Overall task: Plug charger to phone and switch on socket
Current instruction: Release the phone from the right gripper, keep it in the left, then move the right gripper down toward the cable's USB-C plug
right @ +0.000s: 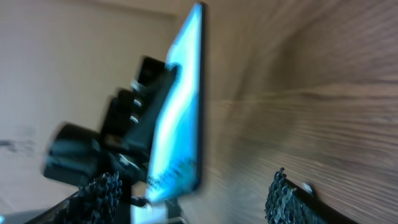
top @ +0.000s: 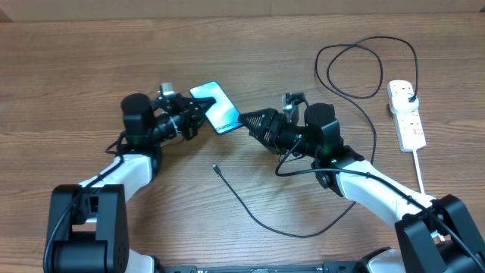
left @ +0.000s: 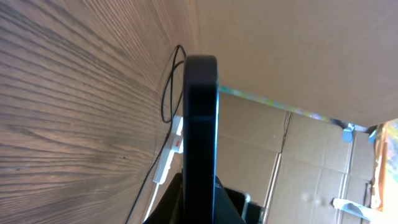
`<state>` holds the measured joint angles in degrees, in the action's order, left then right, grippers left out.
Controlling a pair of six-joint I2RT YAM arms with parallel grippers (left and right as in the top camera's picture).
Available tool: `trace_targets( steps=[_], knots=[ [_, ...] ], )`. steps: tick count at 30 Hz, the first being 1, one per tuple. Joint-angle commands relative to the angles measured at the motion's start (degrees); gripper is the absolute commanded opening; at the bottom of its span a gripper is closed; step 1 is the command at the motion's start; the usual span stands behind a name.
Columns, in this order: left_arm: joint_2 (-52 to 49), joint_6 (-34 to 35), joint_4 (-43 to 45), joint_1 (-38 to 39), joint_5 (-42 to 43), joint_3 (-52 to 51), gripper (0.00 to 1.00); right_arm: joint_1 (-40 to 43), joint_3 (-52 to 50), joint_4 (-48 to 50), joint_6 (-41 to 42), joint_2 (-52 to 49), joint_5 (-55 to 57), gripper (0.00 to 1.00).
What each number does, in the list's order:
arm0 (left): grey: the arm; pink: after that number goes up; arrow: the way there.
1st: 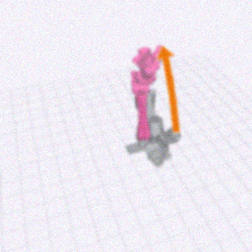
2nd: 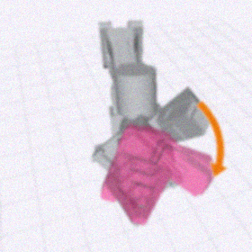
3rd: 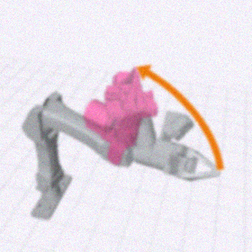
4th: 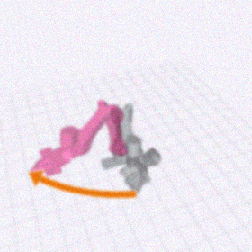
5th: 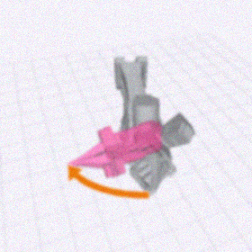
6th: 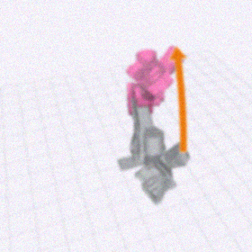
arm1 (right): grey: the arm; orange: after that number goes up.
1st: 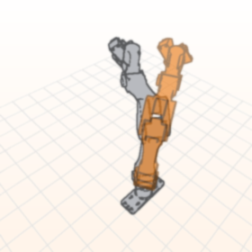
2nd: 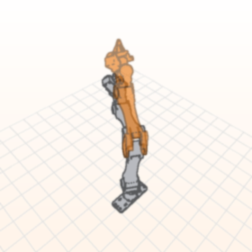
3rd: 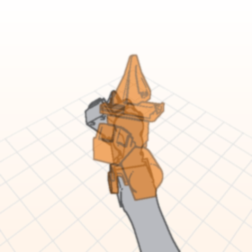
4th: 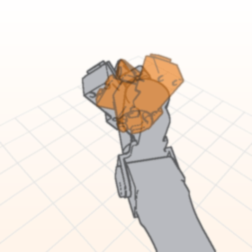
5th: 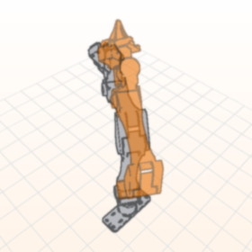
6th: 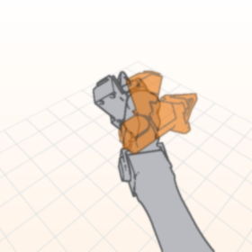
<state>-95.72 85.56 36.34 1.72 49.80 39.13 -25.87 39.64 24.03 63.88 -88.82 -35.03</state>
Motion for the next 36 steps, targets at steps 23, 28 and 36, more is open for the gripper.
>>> trace_targets(
  steps=[23, 28, 36],
  knots=[
    [1.2, -9.8, -12.6, -5.2, 14.2, 1.1, 0.05, 0.1, -0.3, -41.0, -29.4, 23.6, 16.6, 0.77],
    [1.2, -10.4, -12.6, -5.2, 14.2, 1.1, 0.05, 0.1, -0.3, -46.0, -29.9, 26.6, 20.0, 0.77],
    [1.2, -11.0, -12.6, -5.1, 13.1, 1.1, 0.04, 0.1, -0.3, -47.9, -29.9, 26.7, 23.4, 0.77]
  ],
)
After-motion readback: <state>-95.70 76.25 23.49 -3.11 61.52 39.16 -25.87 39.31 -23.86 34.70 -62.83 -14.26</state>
